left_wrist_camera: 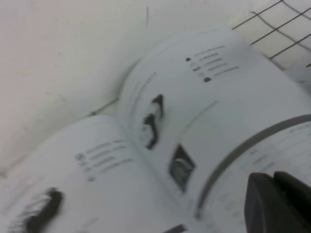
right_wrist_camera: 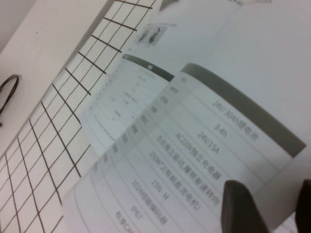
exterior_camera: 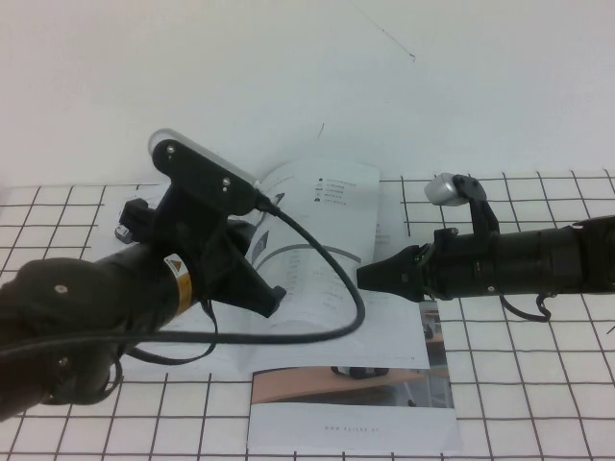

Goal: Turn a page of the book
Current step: Open the closed book

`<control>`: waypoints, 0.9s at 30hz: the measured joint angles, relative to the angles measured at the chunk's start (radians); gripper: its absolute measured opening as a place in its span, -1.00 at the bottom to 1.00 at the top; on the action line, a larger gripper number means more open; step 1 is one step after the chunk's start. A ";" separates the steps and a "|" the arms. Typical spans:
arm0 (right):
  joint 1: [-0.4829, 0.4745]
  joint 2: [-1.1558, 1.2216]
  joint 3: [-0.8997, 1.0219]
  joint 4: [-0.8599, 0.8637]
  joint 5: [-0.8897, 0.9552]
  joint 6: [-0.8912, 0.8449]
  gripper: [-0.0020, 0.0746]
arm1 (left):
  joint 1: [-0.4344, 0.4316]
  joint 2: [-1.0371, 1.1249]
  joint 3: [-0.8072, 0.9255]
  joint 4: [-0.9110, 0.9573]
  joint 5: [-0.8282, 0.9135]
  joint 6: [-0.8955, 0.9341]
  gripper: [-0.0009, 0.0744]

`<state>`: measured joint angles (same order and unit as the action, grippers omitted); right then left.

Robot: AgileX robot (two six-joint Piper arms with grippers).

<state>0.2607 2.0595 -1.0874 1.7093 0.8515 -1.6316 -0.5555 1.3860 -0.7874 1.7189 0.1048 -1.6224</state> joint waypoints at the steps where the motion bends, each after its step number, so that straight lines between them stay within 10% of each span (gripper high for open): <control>1: 0.000 0.000 0.000 0.000 -0.001 0.000 -0.27 | 0.000 0.000 0.000 0.002 0.020 0.020 -0.98; 7: 0.000 0.000 0.000 0.000 -0.002 0.000 -0.27 | 0.000 0.004 -0.007 -0.156 0.286 0.519 -0.98; 14: 0.000 0.000 0.000 0.000 -0.009 0.000 -0.27 | 0.048 0.089 -0.100 -0.916 0.746 1.293 -0.98; 27: 0.000 0.000 0.000 0.000 -0.017 -0.004 -0.27 | -0.057 -0.045 -0.103 -1.811 0.508 1.885 -0.98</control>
<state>0.2607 2.0595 -1.0874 1.7093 0.8347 -1.6356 -0.6124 1.3405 -0.8900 -0.0921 0.6130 0.2624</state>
